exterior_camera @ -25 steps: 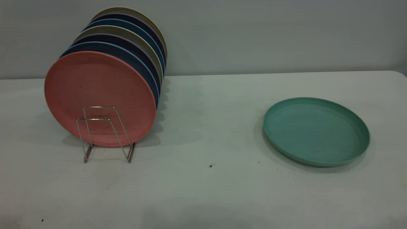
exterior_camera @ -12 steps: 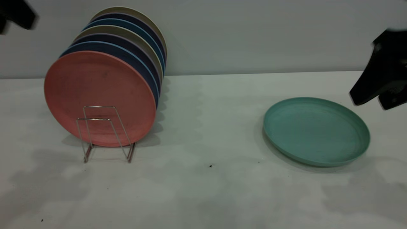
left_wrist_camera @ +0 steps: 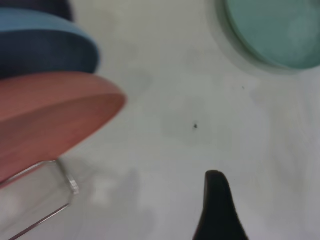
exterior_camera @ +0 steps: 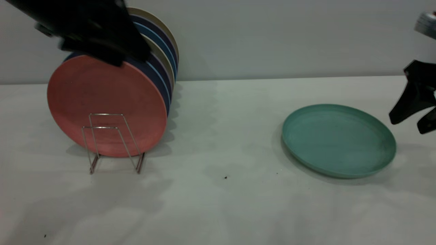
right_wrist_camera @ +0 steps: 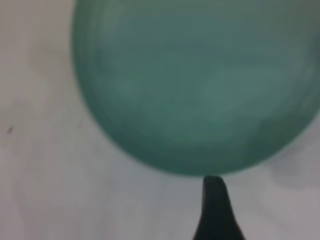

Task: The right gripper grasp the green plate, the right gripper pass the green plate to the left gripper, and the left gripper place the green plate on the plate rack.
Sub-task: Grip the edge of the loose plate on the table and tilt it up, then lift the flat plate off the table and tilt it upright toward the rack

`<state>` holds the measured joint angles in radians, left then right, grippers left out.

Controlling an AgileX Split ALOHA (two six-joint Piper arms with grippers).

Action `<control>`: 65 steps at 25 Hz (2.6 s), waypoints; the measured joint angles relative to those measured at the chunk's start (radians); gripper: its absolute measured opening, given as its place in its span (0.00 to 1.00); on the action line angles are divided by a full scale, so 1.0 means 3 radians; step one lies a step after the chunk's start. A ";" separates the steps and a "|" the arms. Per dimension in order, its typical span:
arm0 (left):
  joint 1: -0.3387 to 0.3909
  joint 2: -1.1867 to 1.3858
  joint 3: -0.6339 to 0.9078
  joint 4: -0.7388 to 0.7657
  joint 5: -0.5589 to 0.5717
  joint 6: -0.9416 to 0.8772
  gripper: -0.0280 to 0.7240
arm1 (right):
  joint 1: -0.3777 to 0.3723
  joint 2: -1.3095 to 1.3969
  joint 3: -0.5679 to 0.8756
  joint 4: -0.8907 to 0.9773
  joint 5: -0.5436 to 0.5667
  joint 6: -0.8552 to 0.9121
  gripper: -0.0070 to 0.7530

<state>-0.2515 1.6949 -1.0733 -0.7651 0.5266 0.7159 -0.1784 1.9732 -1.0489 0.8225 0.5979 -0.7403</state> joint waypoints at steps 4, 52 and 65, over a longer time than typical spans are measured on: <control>-0.0147 0.0167 0.0000 -0.0016 -0.0167 0.0057 0.74 | -0.0261 0.0482 -0.0338 0.0252 0.0233 -0.0242 0.72; -0.0233 0.0828 -0.0003 -0.1140 -0.0480 0.0328 0.74 | 0.0447 0.1356 -0.0935 0.1586 0.1073 -0.1849 0.03; -0.0443 0.1015 -0.0003 -0.2208 -0.0714 0.1034 0.40 | 0.0605 0.1275 -0.0935 0.1692 0.1427 -0.2035 0.03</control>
<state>-0.3844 1.9995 -1.0741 -1.4276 0.3123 1.0260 0.0030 2.3557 -1.3294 1.3299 1.0261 -1.3509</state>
